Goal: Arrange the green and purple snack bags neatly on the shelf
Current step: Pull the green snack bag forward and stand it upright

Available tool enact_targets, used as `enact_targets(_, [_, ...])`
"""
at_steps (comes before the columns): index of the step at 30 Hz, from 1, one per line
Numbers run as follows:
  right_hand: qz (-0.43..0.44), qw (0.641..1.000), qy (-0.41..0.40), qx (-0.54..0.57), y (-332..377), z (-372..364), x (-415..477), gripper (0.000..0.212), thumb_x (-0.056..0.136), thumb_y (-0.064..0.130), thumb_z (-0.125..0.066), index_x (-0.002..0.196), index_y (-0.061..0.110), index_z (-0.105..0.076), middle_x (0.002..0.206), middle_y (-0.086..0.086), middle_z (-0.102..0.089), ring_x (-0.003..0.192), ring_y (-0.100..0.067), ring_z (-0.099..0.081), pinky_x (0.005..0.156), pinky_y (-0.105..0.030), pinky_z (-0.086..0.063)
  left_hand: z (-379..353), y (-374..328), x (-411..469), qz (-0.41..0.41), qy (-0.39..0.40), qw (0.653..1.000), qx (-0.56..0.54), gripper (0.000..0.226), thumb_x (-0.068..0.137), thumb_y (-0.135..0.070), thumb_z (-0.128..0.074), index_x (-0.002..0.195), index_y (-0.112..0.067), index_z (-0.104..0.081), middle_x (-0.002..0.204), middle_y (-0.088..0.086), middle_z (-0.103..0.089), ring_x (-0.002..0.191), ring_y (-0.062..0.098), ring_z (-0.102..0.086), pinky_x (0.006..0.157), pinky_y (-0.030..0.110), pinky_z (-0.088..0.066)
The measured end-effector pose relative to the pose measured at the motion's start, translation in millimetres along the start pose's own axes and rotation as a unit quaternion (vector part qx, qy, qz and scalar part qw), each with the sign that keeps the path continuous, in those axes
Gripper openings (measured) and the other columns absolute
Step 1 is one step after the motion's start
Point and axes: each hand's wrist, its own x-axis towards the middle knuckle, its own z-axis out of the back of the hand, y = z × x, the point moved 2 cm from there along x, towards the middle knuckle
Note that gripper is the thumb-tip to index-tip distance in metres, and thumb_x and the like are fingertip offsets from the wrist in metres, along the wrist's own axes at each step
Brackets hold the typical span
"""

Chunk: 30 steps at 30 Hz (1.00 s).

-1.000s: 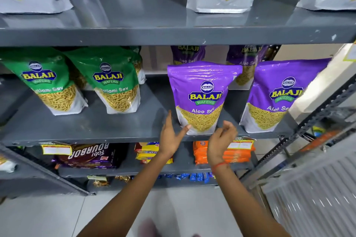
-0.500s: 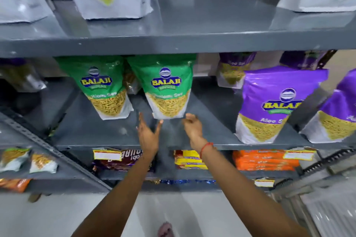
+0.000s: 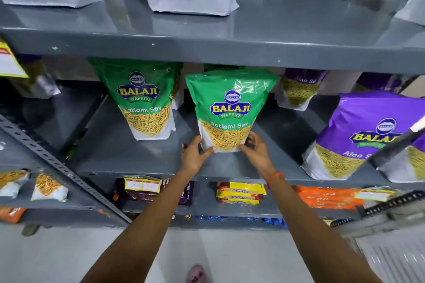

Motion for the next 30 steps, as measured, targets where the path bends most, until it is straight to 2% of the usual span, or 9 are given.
enact_targets(3, [0.003, 1.000, -0.020, -0.003, -12, 6, -26, 0.039, 0.078, 0.001, -0.066, 0.114, 0.003, -0.051, 0.115, -0.016, -0.063, 0.108, -0.027, -0.058, 0.095, -0.037, -0.048, -2, 7, -23, -0.018, -0.003, 1.000, 0.021, 0.054, 0.081, -0.032, -0.068, 0.123, -0.004, -0.048, 0.129, 0.017, -0.059, 0.122, 0.030, -0.053, 0.104, 0.052, -0.040])
enact_targets(7, [0.028, 0.999, -0.032, 0.014, -22, 12, -55, 0.032, 0.078, -0.001, -0.066, 0.100, 0.019, -0.053, 0.096, 0.004, -0.064, 0.099, -0.021, -0.061, 0.083, -0.019, -0.050, -6, 12, -48, -0.031, -0.012, 0.997, 0.069, 0.052, 0.081, -0.039, -0.065, 0.121, -0.008, -0.051, 0.125, 0.015, -0.064, 0.115, 0.032, -0.058, 0.098, 0.051, -0.045])
enact_targets(10, [0.038, 0.999, -0.029, 0.004, -23, 14, -64, 0.037, 0.077, 0.001, -0.068, 0.098, 0.026, -0.051, 0.098, 0.004, -0.063, 0.096, -0.015, -0.061, 0.093, -0.034, -0.050, -6, 11, -59, -0.025, -0.020, 0.996, 0.088, 0.053, 0.080, -0.043, -0.065, 0.120, -0.010, -0.052, 0.121, 0.015, -0.066, 0.111, 0.034, -0.059, 0.097, 0.049, -0.046])
enact_targets(15, [0.036, 0.999, -0.021, -0.007, -22, 11, -71, 0.045, 0.076, 0.003, -0.068, 0.115, 0.008, -0.047, 0.120, -0.015, -0.058, 0.112, -0.028, -0.056, 0.102, -0.050, -0.046, -6, 5, -72, -0.025, -0.025, 0.996, 0.087, 0.051, 0.082, -0.041, -0.064, 0.119, -0.007, -0.051, 0.122, 0.017, -0.064, 0.113, 0.035, -0.057, 0.095, 0.051, -0.046])
enact_targets(18, [0.080, 0.989, -0.126, -0.020, -19, 7, -86, 0.048, 0.078, 0.007, -0.065, 0.121, 0.006, -0.043, 0.122, -0.011, -0.048, 0.113, -0.023, -0.050, 0.099, -0.042, -0.046, -5, -1, -78, -0.038, -0.015, 0.997, 0.068, 0.058, 0.084, -0.038, -0.061, 0.131, -0.010, -0.042, 0.132, 0.014, -0.058, 0.121, 0.033, -0.053, 0.100, 0.052, -0.044])
enact_targets(21, [0.198, 0.953, -0.225, -0.042, -6, -11, -110, 0.021, 0.080, 0.005, -0.056, 0.098, 0.009, -0.049, 0.099, -0.002, -0.044, 0.089, -0.015, -0.047, 0.077, -0.036, -0.048, -3, -4, -83, -0.069, -0.040, 0.995, 0.057, 0.067, 0.086, -0.034, -0.060, 0.141, -0.013, -0.029, 0.145, 0.011, -0.045, 0.132, 0.028, -0.042, 0.108, 0.049, -0.039])
enact_targets(24, [0.249, 0.954, -0.162, -0.028, 10, -49, -127, 0.014, 0.079, 0.003, -0.049, 0.089, 0.011, -0.050, 0.091, -0.002, -0.045, 0.084, -0.014, -0.045, 0.075, -0.022, -0.041, 6, -2, -87, -0.075, -0.095, 0.990, 0.065, 0.065, 0.089, -0.033, -0.056, 0.143, -0.012, -0.027, 0.152, 0.011, -0.033, 0.139, 0.027, -0.032, 0.114, 0.046, -0.031])
enact_targets(27, [0.271, 0.957, -0.092, -0.038, 22, -84, -126, 0.015, 0.083, 0.000, -0.046, 0.095, 0.007, -0.053, 0.092, -0.003, -0.050, 0.087, -0.006, -0.044, 0.081, -0.007, -0.035, 30, 2, -84, -0.060, -0.183, 0.981, 0.030, 0.064, 0.091, -0.038, -0.050, 0.145, -0.019, -0.021, 0.153, 0.008, -0.031, 0.140, 0.025, -0.030, 0.112, 0.043, -0.030])
enact_targets(30, [0.254, 0.965, -0.048, -0.034, 34, -118, -110, 0.021, 0.087, -0.001, -0.043, 0.104, 0.002, -0.054, 0.100, -0.013, -0.056, 0.094, -0.013, -0.050, 0.089, -0.013, -0.038, 66, 15, -71, -0.039, -0.229, 0.972, 0.016, 0.072, 0.089, -0.045, -0.046, 0.146, -0.019, -0.011, 0.157, 0.008, -0.021, 0.143, 0.025, -0.020, 0.114, 0.042, -0.024])
